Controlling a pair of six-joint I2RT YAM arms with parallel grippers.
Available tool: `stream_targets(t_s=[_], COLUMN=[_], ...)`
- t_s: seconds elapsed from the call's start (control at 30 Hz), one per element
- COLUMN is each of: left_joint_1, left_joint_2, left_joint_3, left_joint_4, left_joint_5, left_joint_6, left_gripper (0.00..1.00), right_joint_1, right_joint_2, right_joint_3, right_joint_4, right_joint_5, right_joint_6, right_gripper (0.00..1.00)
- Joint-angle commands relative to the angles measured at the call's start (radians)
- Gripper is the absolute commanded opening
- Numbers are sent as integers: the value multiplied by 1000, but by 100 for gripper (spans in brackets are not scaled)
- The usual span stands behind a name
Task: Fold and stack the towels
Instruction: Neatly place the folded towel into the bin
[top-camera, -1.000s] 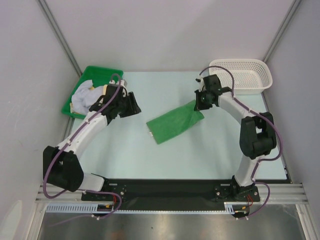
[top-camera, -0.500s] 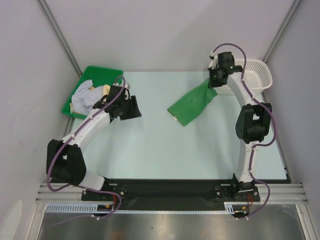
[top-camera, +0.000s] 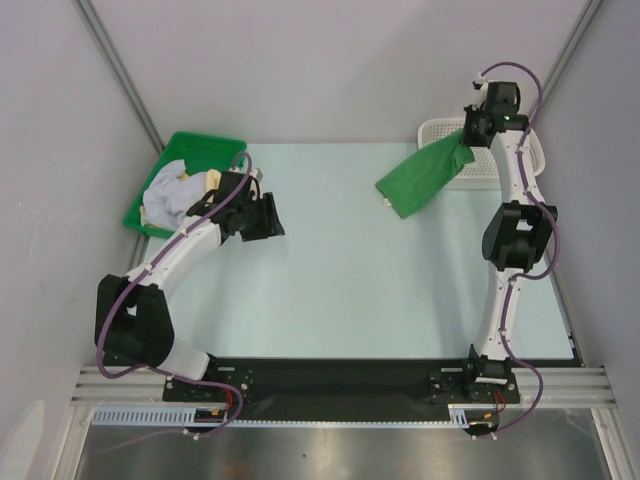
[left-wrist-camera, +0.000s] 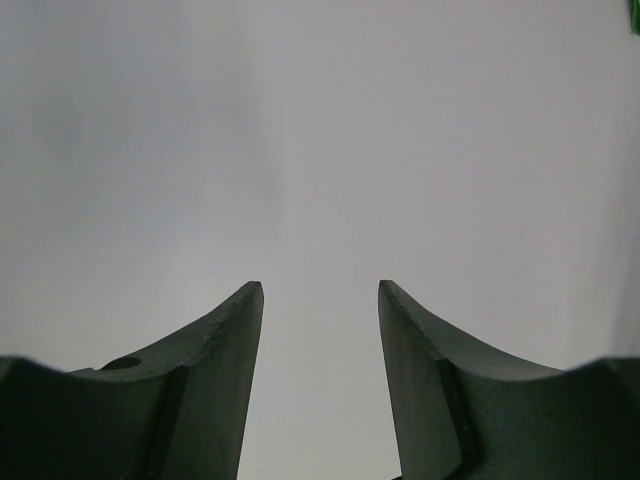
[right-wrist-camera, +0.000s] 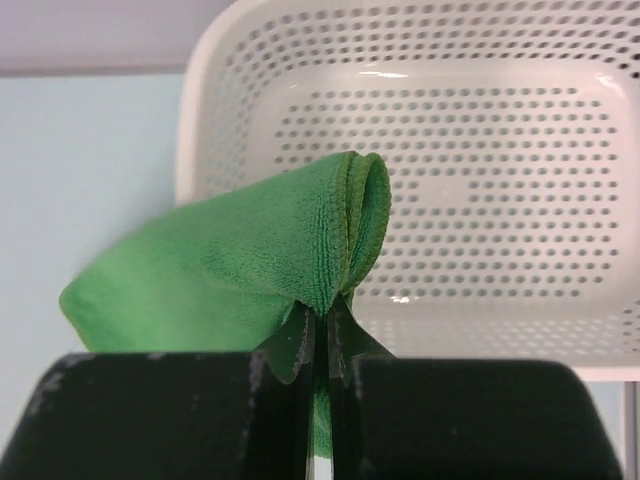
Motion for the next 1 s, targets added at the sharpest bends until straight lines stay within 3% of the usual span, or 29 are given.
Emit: stream_targets(t_s=[0.0,0.33,0.97], left_joint_1=[8,8,6], left_joint_2=[-7,-10,-8], left_joint_3=[31,25,18], left_joint_4=[14,34,86], left_joint_5=[33,104,187], left_joint_6=[25,28,14], left_gripper=[55,54,54], right_joint_1=[-67,-182,-234], right_joint_2=[44,124,320], right_joint_3=[82,110,203], right_joint_4=[62,250,454], right_joint_5=[18,-9,32], right_joint_6=[-8,64,119], right_gripper=[0,0,0])
